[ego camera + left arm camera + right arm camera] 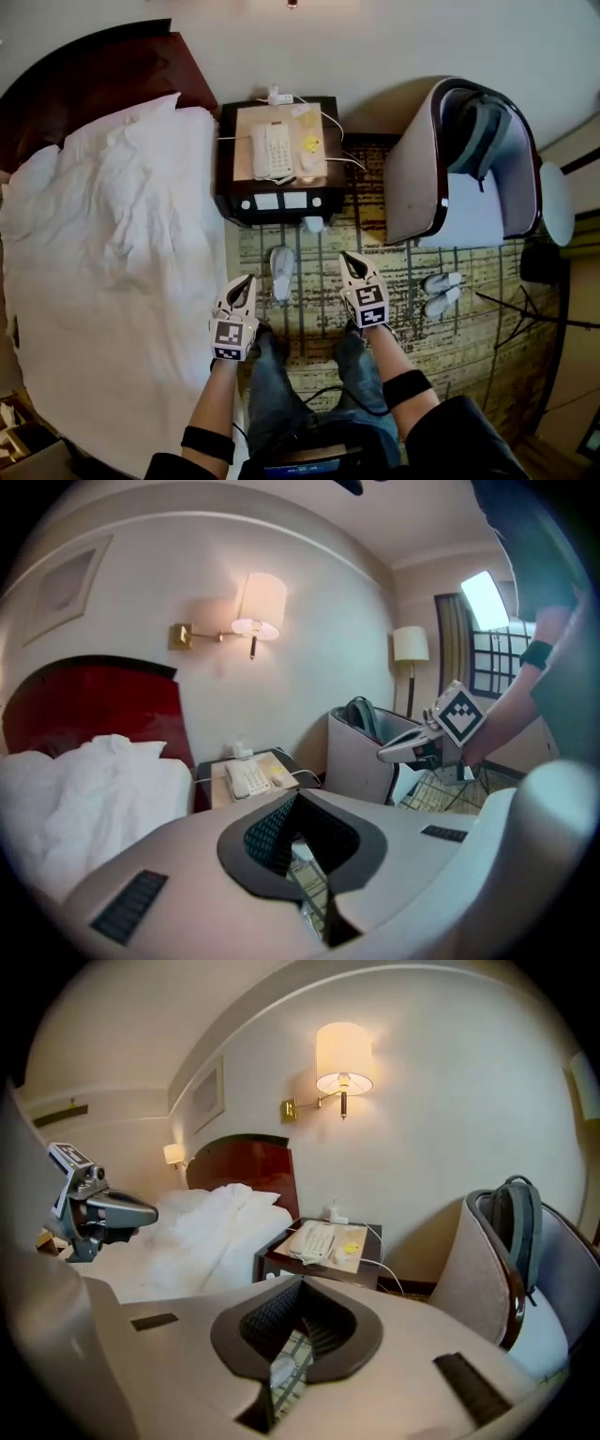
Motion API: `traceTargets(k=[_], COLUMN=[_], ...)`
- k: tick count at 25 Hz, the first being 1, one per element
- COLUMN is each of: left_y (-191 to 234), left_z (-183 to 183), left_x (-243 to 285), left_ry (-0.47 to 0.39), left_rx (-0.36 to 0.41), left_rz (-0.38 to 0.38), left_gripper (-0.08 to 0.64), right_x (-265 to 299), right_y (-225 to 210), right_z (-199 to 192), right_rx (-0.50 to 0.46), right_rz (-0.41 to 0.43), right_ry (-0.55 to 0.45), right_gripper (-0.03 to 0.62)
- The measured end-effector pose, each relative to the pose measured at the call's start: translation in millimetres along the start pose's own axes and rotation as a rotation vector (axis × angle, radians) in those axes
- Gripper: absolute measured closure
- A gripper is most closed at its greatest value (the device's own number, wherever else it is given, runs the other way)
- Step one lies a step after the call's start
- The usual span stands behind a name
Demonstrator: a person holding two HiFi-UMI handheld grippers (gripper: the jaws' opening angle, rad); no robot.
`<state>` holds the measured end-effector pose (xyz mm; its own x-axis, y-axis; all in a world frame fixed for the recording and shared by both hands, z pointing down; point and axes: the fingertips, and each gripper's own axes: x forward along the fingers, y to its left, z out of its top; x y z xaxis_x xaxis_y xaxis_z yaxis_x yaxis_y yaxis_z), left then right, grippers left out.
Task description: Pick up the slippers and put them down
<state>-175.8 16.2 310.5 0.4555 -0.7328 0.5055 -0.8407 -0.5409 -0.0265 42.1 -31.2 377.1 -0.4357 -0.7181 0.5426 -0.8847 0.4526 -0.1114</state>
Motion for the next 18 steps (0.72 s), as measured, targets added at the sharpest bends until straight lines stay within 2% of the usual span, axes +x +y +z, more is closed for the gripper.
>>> traceTargets(k=[3,8,12,18], left_y=[0.0,0.2,-3.7,-7.2], left_z=[40.3,76.7,92.7,95.4], left_x=[-41.9,-84.9,-106.1,-123.3], left_ry=[-0.028,-0.079,-0.095,-0.105], left_rx=[-0.031,-0.073,-0.108,-0.126], left_rz=[0.032,0.075,0.082,0.076], left_gripper=[0.56,0.56,0.56,0.56], right_x=[-51.2,-111.0,-145.0,-172.6], right_y=[1.9,1.5,11.9,15.7], right_z=[35.0,80.4,105.1,111.3], right_rx=[-0.01,-0.027,-0.033,-0.045], right_rz=[0.021,0.041,0.08,0.062], right_ry=[-0.027,-0.078,-0.097,-0.121], right_gripper=[0.591,0.591,0.591,0.591])
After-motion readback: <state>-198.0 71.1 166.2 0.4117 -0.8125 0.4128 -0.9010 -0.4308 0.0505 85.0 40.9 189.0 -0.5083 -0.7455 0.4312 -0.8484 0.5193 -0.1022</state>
